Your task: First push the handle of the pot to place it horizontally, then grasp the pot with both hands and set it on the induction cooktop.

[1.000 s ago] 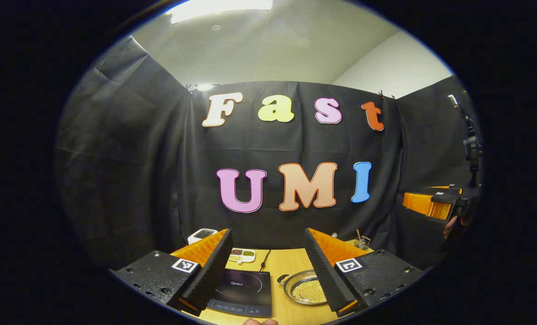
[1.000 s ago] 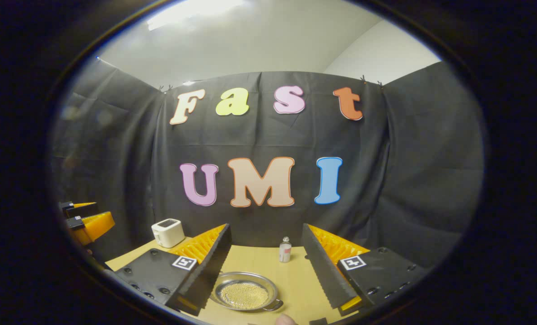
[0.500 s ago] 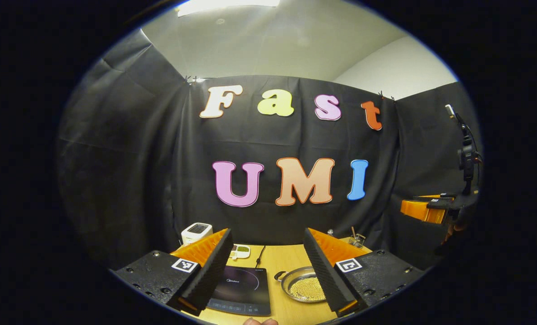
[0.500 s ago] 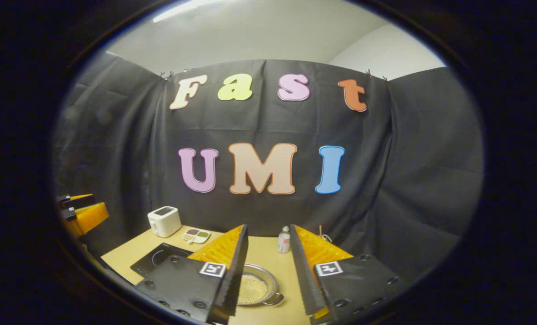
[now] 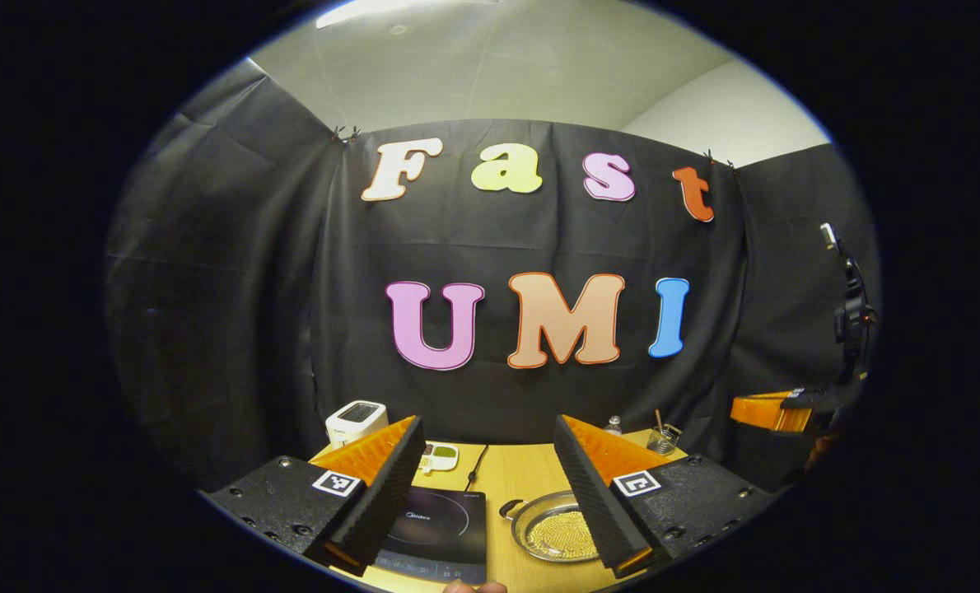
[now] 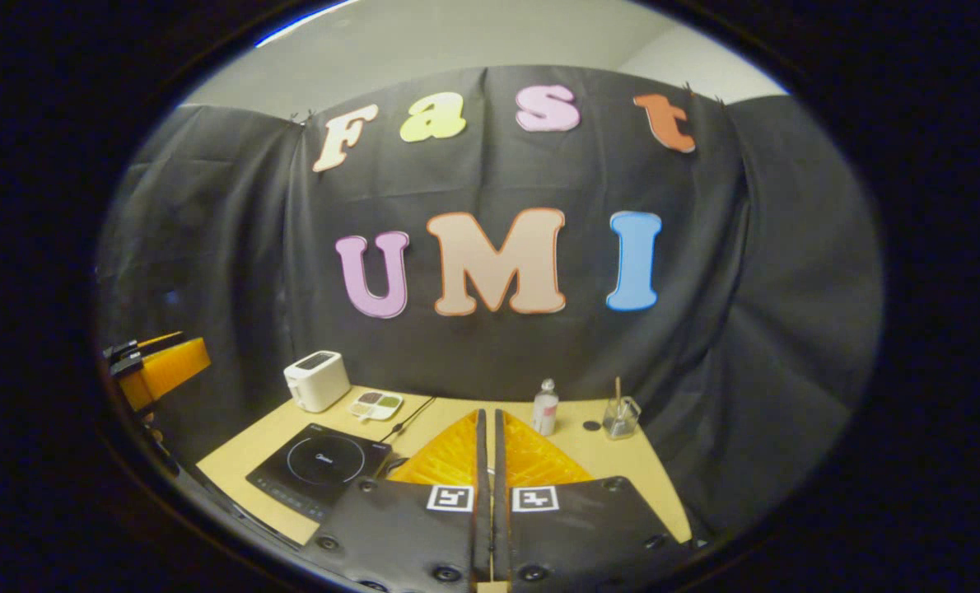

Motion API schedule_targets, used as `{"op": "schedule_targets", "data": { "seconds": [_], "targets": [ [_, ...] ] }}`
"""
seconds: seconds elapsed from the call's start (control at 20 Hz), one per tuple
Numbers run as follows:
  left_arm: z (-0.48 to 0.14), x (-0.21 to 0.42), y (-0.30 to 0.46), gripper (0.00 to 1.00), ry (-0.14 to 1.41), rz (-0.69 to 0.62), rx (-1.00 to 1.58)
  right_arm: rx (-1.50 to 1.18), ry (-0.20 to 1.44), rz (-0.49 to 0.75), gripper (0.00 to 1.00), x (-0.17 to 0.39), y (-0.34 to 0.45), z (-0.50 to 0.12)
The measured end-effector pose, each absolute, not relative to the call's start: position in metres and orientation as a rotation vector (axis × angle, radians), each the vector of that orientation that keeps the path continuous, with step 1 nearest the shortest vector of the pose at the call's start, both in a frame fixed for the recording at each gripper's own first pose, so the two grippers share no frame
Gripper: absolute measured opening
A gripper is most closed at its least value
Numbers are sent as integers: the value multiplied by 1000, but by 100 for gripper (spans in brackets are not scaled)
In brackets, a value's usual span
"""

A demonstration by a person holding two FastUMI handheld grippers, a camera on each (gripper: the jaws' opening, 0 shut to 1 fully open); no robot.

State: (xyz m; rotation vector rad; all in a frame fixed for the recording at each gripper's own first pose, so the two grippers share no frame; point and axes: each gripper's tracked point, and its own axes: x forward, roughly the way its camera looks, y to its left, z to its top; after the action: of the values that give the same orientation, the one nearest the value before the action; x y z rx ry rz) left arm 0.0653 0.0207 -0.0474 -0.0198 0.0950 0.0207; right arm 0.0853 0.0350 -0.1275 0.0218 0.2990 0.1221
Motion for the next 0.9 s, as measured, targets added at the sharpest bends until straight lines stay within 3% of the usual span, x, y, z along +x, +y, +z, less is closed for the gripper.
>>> {"op": "schedule_targets", "data": {
  "seconds": [0.2,0.45,0.9],
  "targets": [
    [-60,85,3,92,138,43,-1,34,395,179,2,105,21,-178],
    [-83,97,-14,96,217,71,18,99,604,250,3,110,9,-272],
    [-123,127,-10,96,301,15,-13,102,871,255,3,88,13,-362]
  ]
}}
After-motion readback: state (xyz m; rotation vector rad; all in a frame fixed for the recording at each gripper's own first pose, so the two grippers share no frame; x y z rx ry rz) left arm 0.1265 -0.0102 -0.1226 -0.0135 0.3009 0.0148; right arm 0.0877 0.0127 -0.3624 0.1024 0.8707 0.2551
